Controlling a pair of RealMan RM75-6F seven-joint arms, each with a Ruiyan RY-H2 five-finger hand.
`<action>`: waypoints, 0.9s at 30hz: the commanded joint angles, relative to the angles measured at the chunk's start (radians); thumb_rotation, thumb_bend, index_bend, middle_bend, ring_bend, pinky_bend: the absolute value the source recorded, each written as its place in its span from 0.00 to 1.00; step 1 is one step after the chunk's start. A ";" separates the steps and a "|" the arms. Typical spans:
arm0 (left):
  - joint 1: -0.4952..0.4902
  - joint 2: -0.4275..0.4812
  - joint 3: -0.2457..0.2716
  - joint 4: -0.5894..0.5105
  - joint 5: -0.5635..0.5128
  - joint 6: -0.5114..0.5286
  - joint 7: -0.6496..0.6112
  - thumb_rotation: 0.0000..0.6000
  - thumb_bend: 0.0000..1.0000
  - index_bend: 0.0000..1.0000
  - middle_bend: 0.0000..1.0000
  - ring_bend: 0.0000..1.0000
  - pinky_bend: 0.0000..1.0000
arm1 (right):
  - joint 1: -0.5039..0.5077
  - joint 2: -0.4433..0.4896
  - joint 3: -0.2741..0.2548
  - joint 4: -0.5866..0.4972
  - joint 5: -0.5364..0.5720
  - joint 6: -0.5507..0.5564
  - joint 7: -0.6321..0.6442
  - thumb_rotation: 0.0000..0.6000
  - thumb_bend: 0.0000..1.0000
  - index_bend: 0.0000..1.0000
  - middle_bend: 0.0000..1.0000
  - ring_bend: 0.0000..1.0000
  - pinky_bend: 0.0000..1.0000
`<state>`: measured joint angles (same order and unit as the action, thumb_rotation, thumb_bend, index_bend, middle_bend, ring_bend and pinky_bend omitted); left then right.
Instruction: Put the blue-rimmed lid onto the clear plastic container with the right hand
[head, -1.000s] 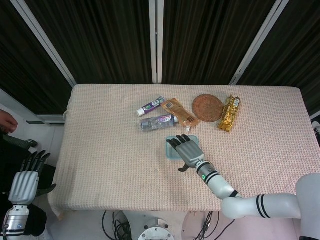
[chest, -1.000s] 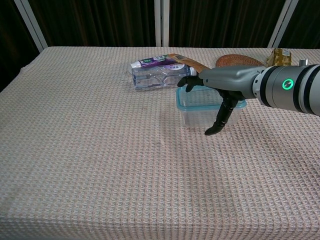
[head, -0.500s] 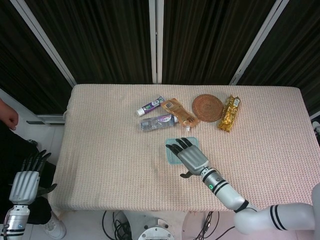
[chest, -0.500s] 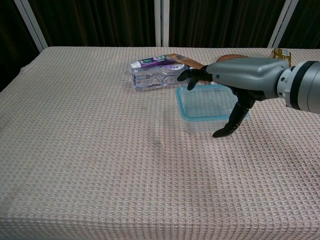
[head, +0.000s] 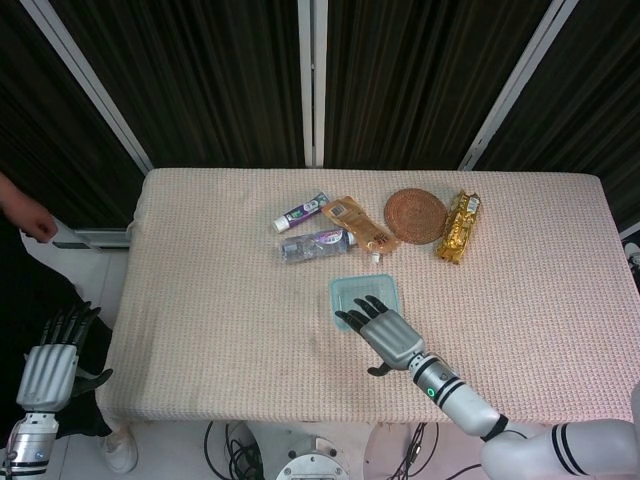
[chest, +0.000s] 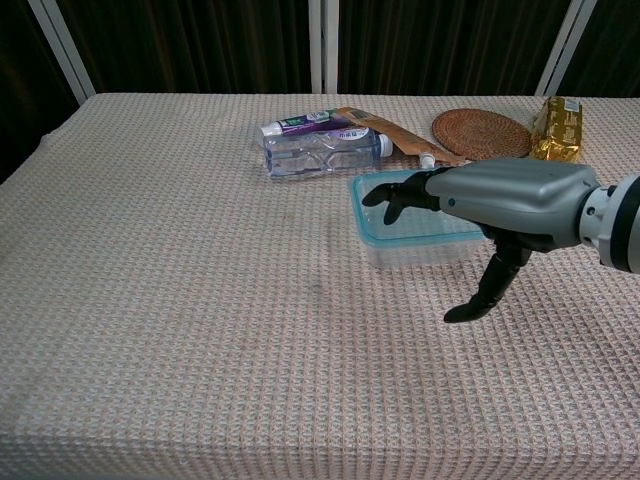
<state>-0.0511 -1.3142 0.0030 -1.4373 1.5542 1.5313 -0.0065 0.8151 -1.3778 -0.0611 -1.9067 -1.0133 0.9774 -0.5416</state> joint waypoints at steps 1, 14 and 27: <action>0.000 0.000 0.000 0.002 0.000 0.000 -0.002 1.00 0.00 0.11 0.05 0.00 0.00 | 0.001 -0.009 -0.001 0.008 0.016 -0.010 -0.014 1.00 0.04 0.00 0.18 0.00 0.00; -0.009 -0.001 -0.013 0.012 0.015 0.013 -0.008 1.00 0.00 0.11 0.05 0.00 0.00 | -0.134 0.099 -0.002 -0.073 -0.149 0.206 0.038 1.00 0.05 0.00 0.16 0.00 0.00; -0.040 0.019 -0.041 -0.031 0.033 0.020 0.071 1.00 0.00 0.11 0.05 0.00 0.00 | -0.491 0.193 -0.109 0.113 -0.456 0.635 0.325 1.00 0.06 0.00 0.00 0.00 0.00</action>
<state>-0.0876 -1.2986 -0.0358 -1.4622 1.5859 1.5540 0.0574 0.4053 -1.2150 -0.1302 -1.8605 -1.3967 1.5539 -0.3091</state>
